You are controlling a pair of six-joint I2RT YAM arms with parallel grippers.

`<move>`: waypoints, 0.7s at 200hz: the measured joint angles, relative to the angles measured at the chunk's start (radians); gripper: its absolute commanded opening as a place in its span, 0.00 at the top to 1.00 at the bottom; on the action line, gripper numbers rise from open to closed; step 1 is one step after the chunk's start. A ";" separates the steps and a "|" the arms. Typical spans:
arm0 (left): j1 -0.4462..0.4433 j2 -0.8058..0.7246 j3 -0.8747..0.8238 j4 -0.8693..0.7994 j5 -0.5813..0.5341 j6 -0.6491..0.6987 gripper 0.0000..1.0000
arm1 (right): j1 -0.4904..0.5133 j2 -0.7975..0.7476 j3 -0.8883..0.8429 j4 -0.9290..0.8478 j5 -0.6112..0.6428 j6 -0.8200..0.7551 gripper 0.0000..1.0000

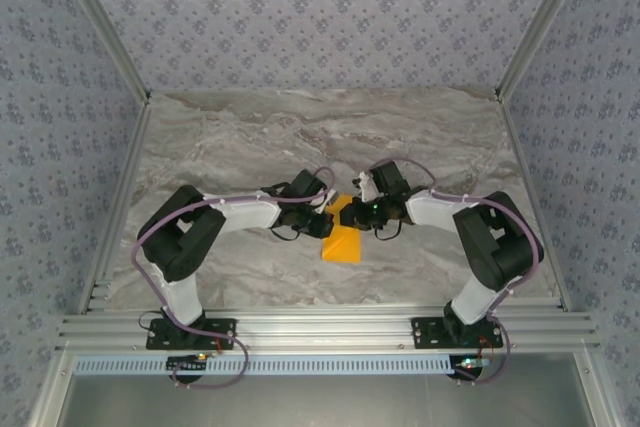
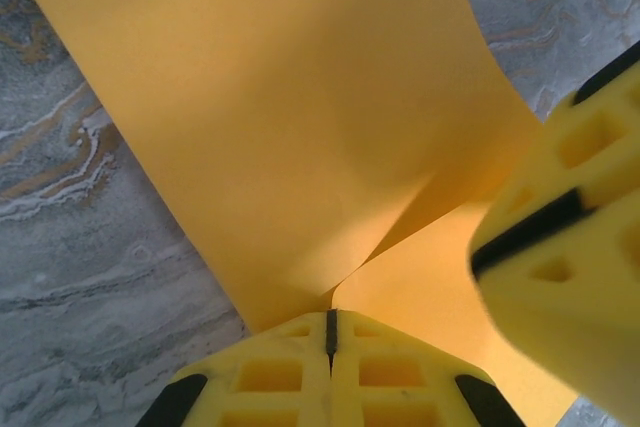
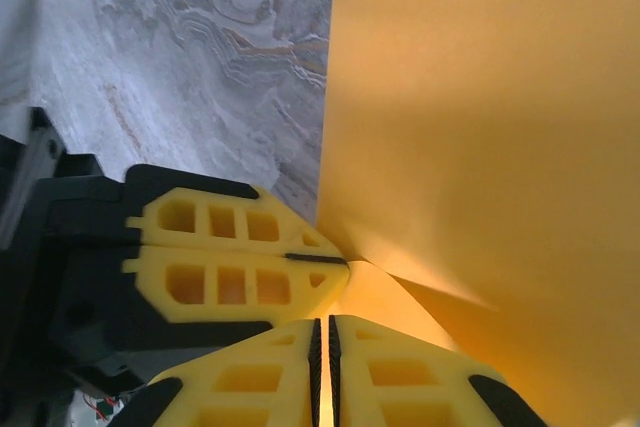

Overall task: Fold a paper plane with a square sheet of paper (fold left side to right side)
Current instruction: Fold the triangle a second time at the center of the table.

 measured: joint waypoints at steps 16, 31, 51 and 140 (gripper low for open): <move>-0.002 0.005 0.006 -0.002 0.000 0.000 0.97 | 0.005 0.013 0.000 -0.002 0.001 -0.001 0.85; -0.005 0.009 0.012 -0.002 0.000 0.000 0.97 | 0.005 0.019 0.000 -0.007 0.005 -0.002 0.85; -0.006 0.010 0.013 -0.002 0.000 0.001 0.97 | 0.005 0.025 0.000 -0.014 0.017 -0.005 0.86; -0.011 0.011 0.017 -0.002 0.000 0.003 0.95 | 0.004 0.053 0.000 -0.059 0.056 -0.038 0.86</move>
